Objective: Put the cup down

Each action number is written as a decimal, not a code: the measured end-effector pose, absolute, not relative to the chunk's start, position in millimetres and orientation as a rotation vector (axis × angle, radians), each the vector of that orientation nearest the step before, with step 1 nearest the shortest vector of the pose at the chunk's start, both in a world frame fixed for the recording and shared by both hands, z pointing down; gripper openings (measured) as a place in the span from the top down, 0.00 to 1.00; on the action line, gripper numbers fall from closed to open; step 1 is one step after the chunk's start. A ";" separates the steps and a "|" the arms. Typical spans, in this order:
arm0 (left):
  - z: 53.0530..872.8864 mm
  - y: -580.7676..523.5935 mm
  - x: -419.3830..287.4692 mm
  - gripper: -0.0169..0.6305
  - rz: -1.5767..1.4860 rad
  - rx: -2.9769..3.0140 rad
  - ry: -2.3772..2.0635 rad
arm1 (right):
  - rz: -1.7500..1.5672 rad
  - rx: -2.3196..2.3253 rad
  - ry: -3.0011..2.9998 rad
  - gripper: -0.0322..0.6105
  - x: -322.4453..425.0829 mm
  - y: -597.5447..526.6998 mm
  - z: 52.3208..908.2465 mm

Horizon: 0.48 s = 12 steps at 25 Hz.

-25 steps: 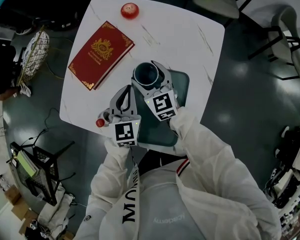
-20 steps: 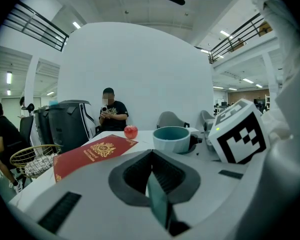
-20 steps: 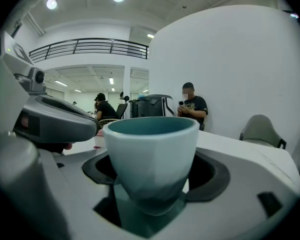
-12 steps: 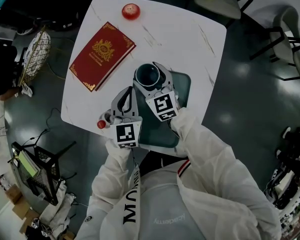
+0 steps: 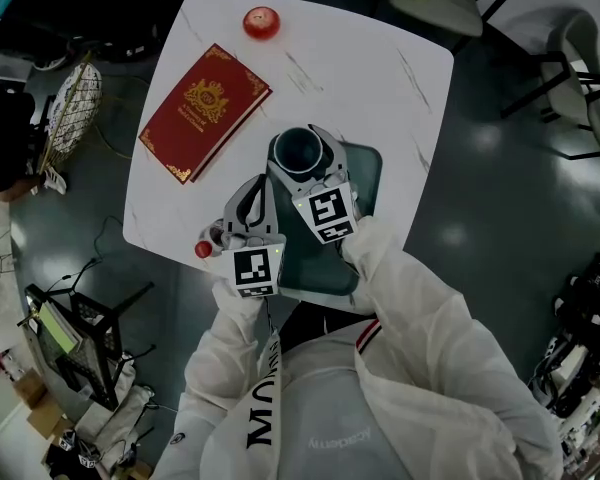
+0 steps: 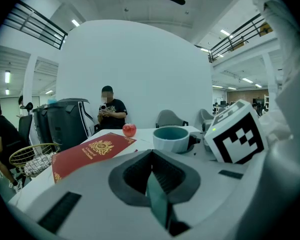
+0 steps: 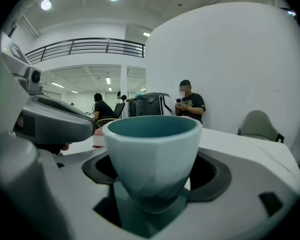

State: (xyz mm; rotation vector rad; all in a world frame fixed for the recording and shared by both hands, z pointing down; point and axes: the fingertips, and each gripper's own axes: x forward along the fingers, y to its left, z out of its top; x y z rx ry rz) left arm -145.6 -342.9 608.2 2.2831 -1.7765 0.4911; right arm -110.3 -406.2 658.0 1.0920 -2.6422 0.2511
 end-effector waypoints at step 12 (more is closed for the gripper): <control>609.3 -339.1 -142.7 0.96 0.507 2.287 -1.760 | 0.277 1.099 -2.600 0.35 -106.7 -404.6 665.1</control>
